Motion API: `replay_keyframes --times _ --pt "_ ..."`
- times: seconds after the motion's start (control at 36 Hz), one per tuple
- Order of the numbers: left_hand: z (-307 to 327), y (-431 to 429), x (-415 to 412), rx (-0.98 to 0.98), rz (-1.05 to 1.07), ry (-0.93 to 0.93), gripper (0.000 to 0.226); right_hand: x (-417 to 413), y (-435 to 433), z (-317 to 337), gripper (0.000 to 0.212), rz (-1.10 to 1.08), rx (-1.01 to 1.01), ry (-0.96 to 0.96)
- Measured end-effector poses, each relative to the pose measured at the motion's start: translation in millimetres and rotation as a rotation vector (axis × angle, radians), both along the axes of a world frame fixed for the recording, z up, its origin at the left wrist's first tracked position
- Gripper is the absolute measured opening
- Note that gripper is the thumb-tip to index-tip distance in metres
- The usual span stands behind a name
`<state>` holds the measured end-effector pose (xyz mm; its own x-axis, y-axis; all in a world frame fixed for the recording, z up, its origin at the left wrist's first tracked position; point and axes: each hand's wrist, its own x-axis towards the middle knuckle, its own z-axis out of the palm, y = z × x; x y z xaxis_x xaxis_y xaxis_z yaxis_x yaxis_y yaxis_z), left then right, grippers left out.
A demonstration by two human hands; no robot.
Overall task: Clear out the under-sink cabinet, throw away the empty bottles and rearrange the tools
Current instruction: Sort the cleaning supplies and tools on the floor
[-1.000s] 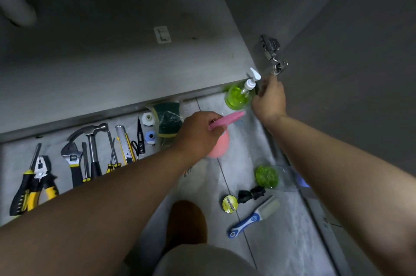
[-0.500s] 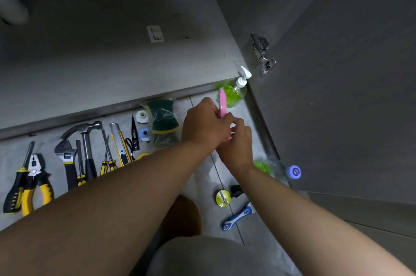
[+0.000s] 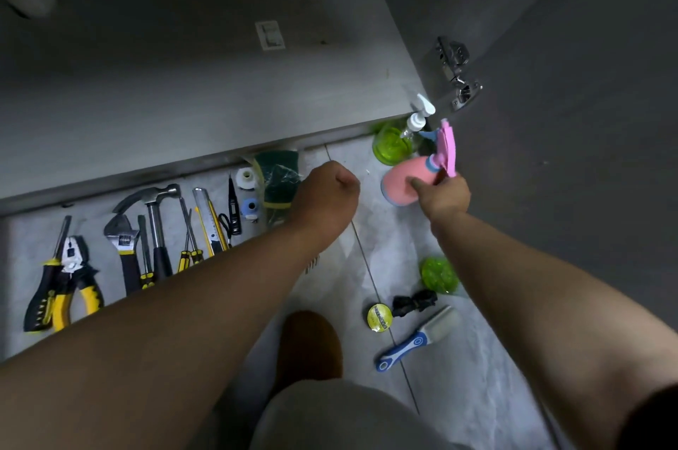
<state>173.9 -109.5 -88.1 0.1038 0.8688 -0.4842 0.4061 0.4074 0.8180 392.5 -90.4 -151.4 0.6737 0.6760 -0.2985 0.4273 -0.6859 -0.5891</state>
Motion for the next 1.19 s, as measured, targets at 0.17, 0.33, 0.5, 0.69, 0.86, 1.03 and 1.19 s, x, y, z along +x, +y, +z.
replay_keyframes --times 0.17,0.33,0.5,0.69,0.86,1.03,1.19 --pt "1 -6 5 0.005 -0.052 -0.002 0.018 -14 3 -13 0.060 -0.117 0.045 0.062" --pt "1 -9 6 0.095 -0.057 0.028 0.016 -19 -5 -19 0.059 -0.171 -0.106 0.032" --pt "-3 -14 11 0.120 -0.215 0.115 0.015 -36 -75 16 0.023 0.319 -0.151 -0.105" --pt "8 -31 36 0.132 -0.451 0.118 0.014 -2 -137 83 0.033 0.610 -0.279 -0.805" --pt "15 -53 46 0.121 -0.561 0.084 0.016 18 -152 113 0.037 0.656 -0.511 -0.796" --pt "9 -57 40 0.074 -0.601 0.073 0.013 15 -144 118 0.037 0.643 -0.444 -0.670" --pt "0 -48 42 0.119 -0.679 0.083 0.089 -3 -122 134 0.017 0.645 -0.003 -0.407"
